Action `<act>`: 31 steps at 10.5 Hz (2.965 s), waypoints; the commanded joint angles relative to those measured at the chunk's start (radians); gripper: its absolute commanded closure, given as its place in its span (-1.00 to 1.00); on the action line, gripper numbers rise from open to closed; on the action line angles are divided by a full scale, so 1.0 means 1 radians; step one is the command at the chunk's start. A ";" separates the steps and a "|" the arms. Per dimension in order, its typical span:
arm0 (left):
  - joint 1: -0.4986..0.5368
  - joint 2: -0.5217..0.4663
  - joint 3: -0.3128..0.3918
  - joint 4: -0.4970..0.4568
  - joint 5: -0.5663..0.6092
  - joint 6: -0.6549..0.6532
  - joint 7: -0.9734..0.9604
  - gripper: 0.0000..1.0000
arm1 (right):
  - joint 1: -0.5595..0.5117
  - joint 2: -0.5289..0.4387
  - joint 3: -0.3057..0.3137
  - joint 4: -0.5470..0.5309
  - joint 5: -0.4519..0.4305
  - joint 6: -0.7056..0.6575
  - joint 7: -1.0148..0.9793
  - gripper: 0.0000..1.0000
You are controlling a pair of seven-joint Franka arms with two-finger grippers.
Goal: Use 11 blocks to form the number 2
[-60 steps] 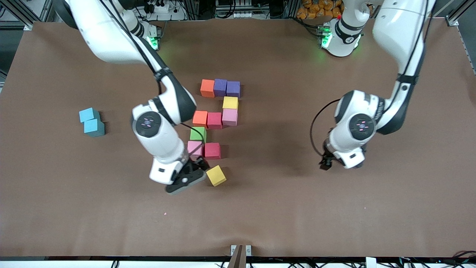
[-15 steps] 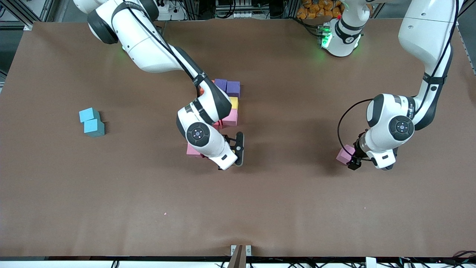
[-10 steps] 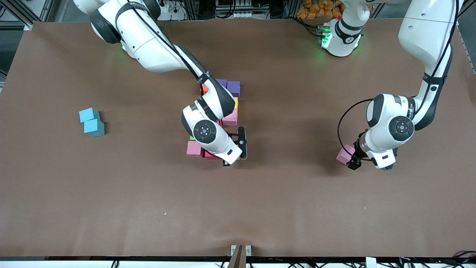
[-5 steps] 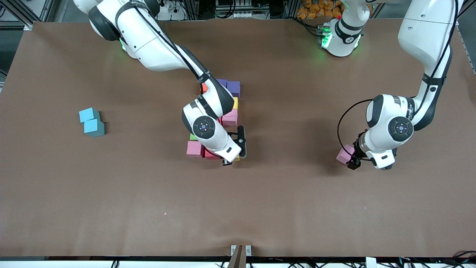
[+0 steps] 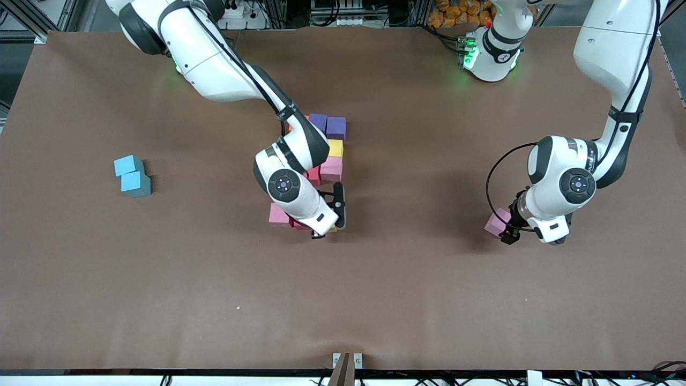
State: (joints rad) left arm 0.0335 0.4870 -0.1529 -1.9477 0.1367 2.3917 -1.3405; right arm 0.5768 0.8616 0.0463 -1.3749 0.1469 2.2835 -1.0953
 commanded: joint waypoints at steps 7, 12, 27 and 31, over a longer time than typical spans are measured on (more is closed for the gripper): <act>0.005 -0.004 -0.004 0.015 0.021 -0.011 -0.020 -1.00 | -0.018 -0.039 0.001 -0.085 -0.010 0.007 -0.008 -0.01; 0.003 -0.005 -0.004 0.016 0.021 -0.011 -0.023 -1.00 | -0.018 -0.070 0.007 -0.079 -0.004 -0.002 -0.005 -1.00; 0.008 -0.332 -0.083 0.081 0.023 -0.354 0.135 -1.00 | -0.353 -0.665 -0.057 -0.243 0.031 -0.320 0.660 -1.00; 0.006 -0.403 -0.166 0.075 0.024 -0.523 0.389 -1.00 | -0.506 -0.775 -0.048 -0.254 -0.029 -0.457 0.894 -1.00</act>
State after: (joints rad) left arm 0.0309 0.1246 -0.2981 -1.8441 0.1392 1.9022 -1.0461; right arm 0.1316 0.1575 -0.0241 -1.5770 0.1484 1.8685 -0.3068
